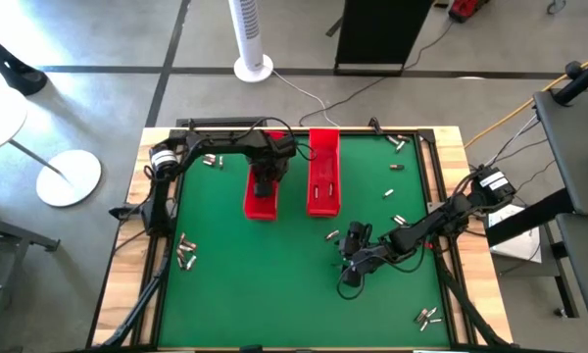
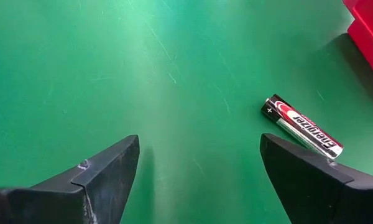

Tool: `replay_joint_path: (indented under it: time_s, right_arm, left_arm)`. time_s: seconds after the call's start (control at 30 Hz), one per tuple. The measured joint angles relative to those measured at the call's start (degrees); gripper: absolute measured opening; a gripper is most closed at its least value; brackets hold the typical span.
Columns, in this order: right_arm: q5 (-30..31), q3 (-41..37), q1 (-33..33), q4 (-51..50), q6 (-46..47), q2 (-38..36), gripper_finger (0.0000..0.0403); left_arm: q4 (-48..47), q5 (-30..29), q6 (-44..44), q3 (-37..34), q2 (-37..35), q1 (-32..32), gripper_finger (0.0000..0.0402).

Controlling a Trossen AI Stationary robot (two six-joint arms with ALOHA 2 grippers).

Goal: Sort batteries
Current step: Put the black battery into the left red bin

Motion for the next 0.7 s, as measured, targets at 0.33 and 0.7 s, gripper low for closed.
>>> replay_joint_path:
  time_s: [0.33, 0.7]
  right_arm:
    - [0.0, 0.0, 0.0, 0.0, 0.01, 0.0, 0.0327]
    - [-0.02, 0.0, 0.0, 0.0, 0.0, 0.0, 0.0325]
  left_arm:
    - [0.17, 0.37, -0.02, -0.11, 0.04, 0.02, 0.0049]
    - [0.39, 0.67, -0.26, 0.19, 0.21, 0.02, 0.0088]
